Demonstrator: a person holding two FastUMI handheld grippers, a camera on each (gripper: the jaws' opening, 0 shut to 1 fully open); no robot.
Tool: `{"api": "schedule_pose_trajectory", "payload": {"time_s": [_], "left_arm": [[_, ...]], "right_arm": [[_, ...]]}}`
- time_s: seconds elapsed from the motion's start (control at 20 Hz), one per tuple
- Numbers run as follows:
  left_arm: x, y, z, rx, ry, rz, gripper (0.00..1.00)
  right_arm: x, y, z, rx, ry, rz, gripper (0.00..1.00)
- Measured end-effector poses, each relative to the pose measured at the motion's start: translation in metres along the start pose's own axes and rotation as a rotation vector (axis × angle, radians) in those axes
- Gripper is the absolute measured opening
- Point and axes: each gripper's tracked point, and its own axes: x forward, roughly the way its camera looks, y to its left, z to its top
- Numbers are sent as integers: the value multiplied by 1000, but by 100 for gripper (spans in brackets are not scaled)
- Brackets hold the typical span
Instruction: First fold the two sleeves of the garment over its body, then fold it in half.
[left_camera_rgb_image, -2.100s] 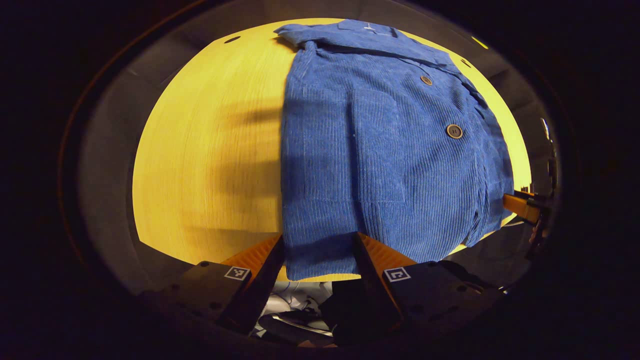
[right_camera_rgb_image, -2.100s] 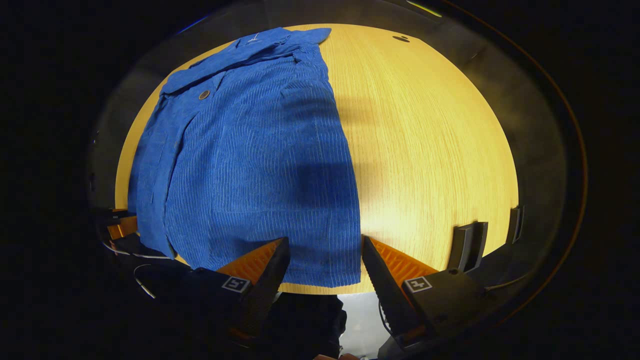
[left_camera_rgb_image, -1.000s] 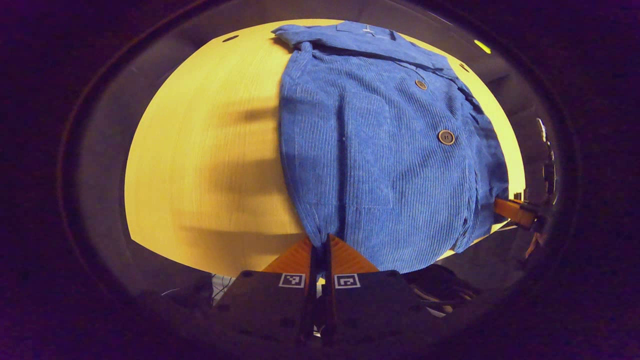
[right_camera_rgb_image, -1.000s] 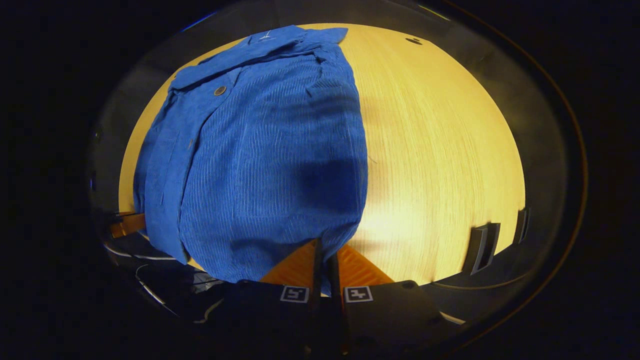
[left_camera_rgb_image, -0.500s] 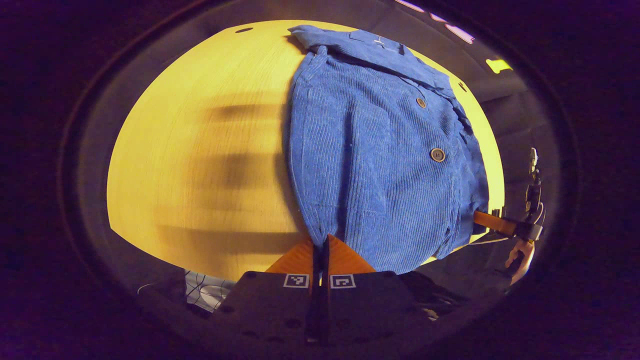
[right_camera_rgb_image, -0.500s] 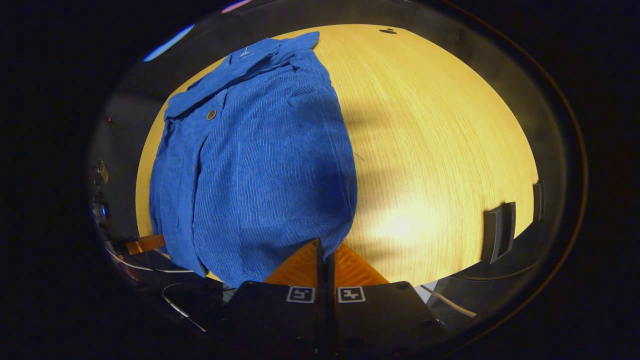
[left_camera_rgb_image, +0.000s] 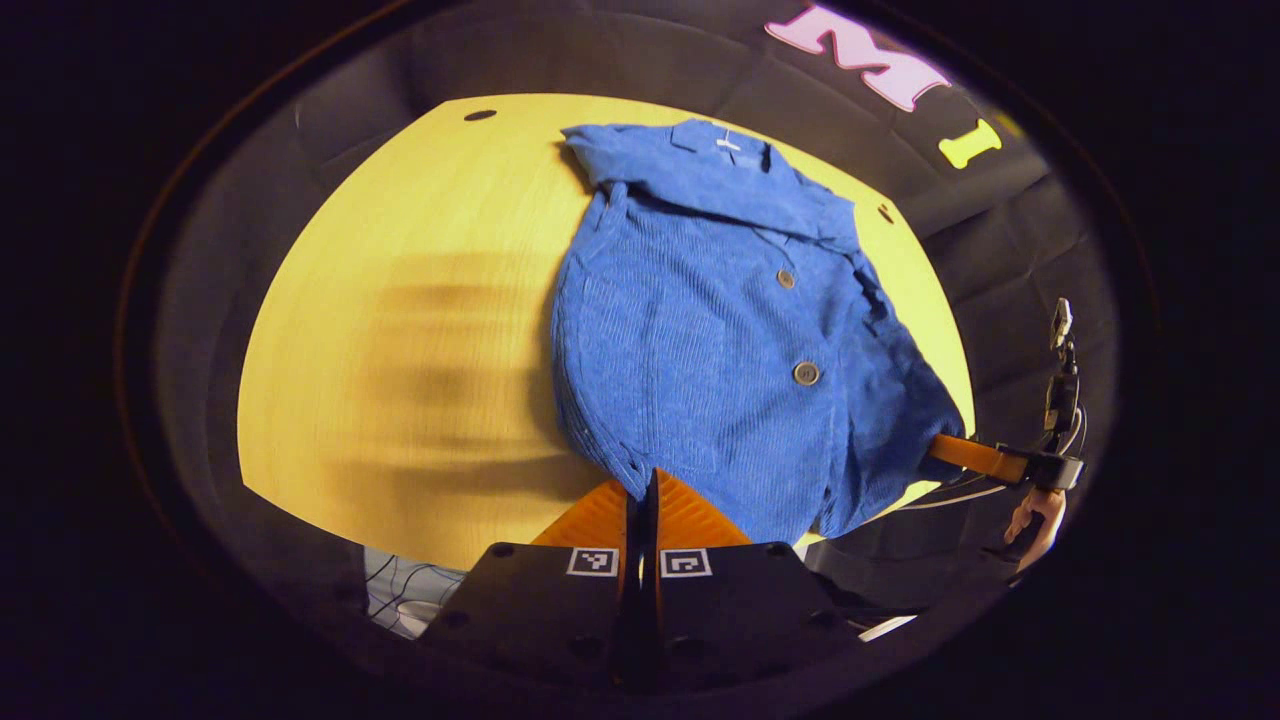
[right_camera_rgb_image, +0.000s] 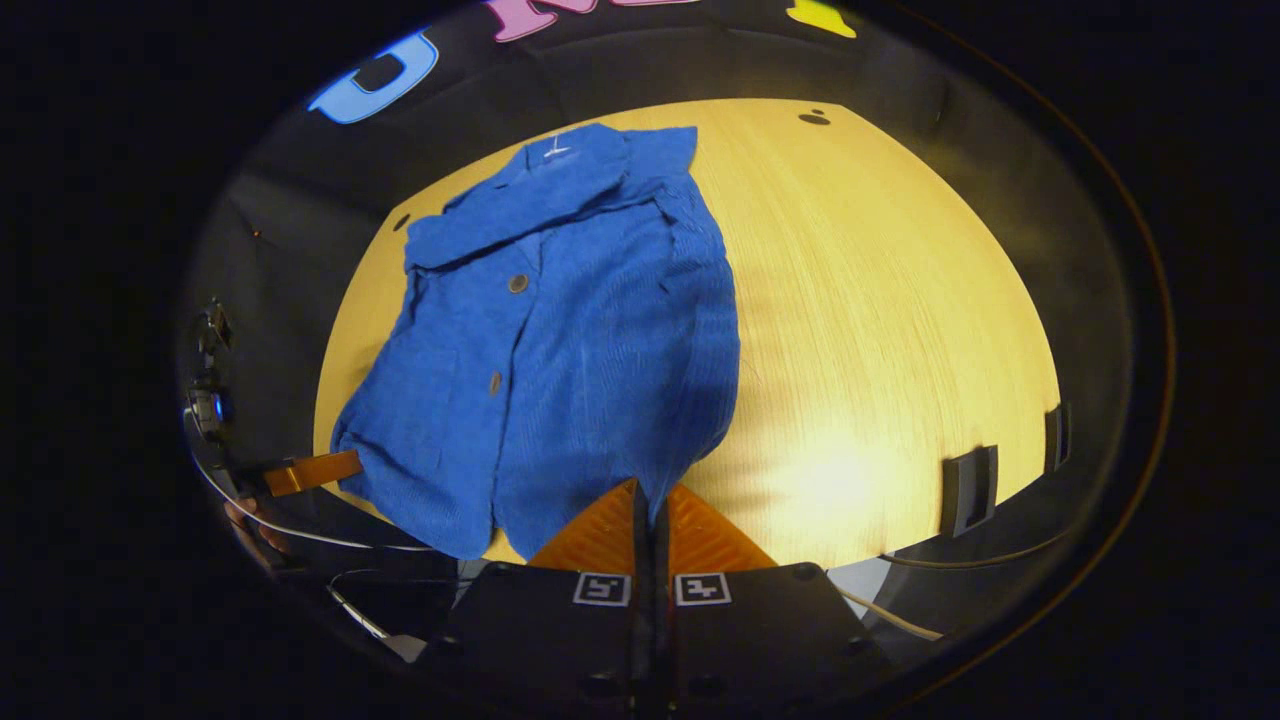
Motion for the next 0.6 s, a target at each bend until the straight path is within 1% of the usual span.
{"api": "schedule_pose_trajectory", "payload": {"time_s": [0.15, 0.25, 0.4, 0.6], "left_arm": [[-16, 0, 21, 22, -51, -3, 0], [-27, -1, 33, 56, -78, 3, 0], [-45, -4, 67, 110, -141, 15, 0], [-71, -9, 107, 120, -205, -6, 0]], "right_arm": [[-15, 12, 29, -35, -51, 11, 2], [-23, 15, 52, -78, -81, -10, 2], [-38, 31, 93, -124, -151, -17, 2], [-54, 50, 133, -172, -211, -27, 2]]}}
